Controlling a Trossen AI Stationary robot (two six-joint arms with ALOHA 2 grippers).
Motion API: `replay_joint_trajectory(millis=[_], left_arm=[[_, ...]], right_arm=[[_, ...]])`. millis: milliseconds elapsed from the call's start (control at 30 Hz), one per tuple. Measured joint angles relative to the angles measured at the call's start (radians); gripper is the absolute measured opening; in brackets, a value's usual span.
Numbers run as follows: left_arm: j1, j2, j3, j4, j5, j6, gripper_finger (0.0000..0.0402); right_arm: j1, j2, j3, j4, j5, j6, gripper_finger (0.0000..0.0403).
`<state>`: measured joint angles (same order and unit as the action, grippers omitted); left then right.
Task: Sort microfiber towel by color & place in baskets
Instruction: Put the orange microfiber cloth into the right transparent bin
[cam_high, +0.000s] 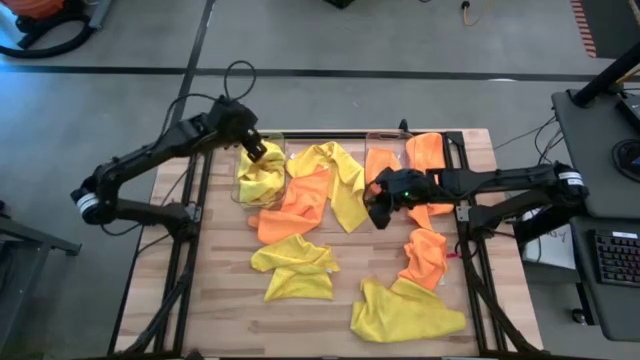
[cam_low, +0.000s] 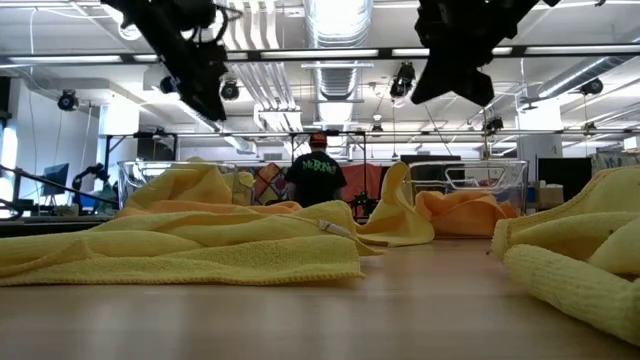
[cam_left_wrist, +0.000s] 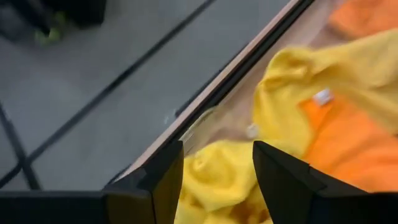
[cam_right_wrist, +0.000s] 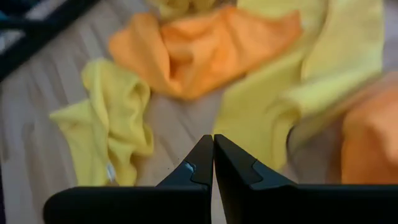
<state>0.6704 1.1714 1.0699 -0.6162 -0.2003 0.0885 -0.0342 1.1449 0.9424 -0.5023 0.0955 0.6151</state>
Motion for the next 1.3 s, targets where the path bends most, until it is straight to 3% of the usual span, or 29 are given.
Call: replay_joint_trajectory(millis=[300,567,900,1033,1300], left_arm=[[-0.260,-0.139,-0.046,0.111,0.001,-0.024,0.0177],[-0.507,-0.226,-0.166,0.261,0.001,-0.040,0.0177],[-0.701,-0.262,-0.242,0.357,0.000,-0.091,0.0177],[-0.719,-0.258,-0.242,0.359,-0.002,-0.158,0.0177],[-0.742,-0.255,-0.253,0.355,-0.003,-0.208,0.0177]], right_arm=[[0.128,0.090,0.040,-0.273,-0.028,0.223,0.0009],[0.260,0.169,0.136,-0.549,-0.078,0.366,0.0009],[0.353,0.168,0.137,-0.687,-0.116,0.564,0.0014],[0.380,0.162,0.136,-0.734,-0.119,0.649,0.0044],[0.443,0.173,0.095,-0.755,-0.118,0.755,0.0155]])
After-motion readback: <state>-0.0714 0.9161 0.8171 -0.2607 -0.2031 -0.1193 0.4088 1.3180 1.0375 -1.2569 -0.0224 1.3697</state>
